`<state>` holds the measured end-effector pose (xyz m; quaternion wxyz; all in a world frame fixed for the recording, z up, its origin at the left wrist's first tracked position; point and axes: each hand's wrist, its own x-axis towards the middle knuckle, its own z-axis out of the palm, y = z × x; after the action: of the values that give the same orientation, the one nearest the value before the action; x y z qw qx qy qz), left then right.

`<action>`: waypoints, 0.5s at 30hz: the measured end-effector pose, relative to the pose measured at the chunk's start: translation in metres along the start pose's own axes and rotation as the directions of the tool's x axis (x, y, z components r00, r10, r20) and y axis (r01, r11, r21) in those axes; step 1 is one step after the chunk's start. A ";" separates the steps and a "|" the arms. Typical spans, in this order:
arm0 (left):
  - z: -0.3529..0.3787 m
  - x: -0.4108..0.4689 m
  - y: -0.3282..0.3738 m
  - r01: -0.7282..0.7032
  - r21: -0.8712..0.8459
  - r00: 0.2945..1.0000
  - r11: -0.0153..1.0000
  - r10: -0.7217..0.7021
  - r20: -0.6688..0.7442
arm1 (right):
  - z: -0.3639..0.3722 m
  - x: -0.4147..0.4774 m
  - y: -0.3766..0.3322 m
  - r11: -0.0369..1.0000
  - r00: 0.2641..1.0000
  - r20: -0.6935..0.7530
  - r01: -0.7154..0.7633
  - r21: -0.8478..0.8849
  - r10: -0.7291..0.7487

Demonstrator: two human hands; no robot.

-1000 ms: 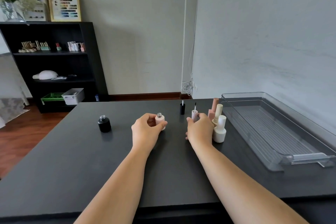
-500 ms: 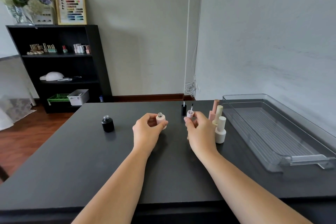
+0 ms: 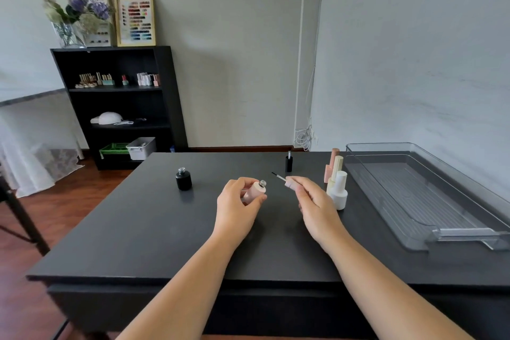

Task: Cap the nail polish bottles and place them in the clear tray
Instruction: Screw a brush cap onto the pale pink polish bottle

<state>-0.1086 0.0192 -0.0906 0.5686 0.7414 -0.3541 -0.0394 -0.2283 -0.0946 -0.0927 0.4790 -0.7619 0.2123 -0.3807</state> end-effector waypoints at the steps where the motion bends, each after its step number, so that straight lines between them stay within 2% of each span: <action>1: -0.001 0.000 -0.002 0.002 0.011 1.000 1.000 -0.002 -0.002 | 0.000 0.001 0.000 0.999 1.000 -0.007 -0.015 0.030 0.015; 6: 0.002 0.000 -0.005 -0.019 0.064 1.000 0.998 0.018 0.016 | -0.005 0.002 0.004 0.995 0.998 -0.057 -0.016 0.100 0.022; 12: 0.003 0.002 -0.006 0.018 0.060 1.000 0.998 -0.017 -0.007 | -0.008 0.007 0.007 0.944 0.980 -0.145 -0.084 0.319 0.136; 15: 0.003 0.001 -0.006 0.012 0.074 1.000 0.997 -0.012 0.001 | -0.009 0.008 0.007 0.938 0.972 -0.170 -0.101 0.331 0.165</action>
<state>-0.1061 0.0167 -0.0959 0.5405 0.7640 -0.3510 -0.0302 -0.2302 -0.1080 -0.0940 0.5977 -0.6169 0.2449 -0.4496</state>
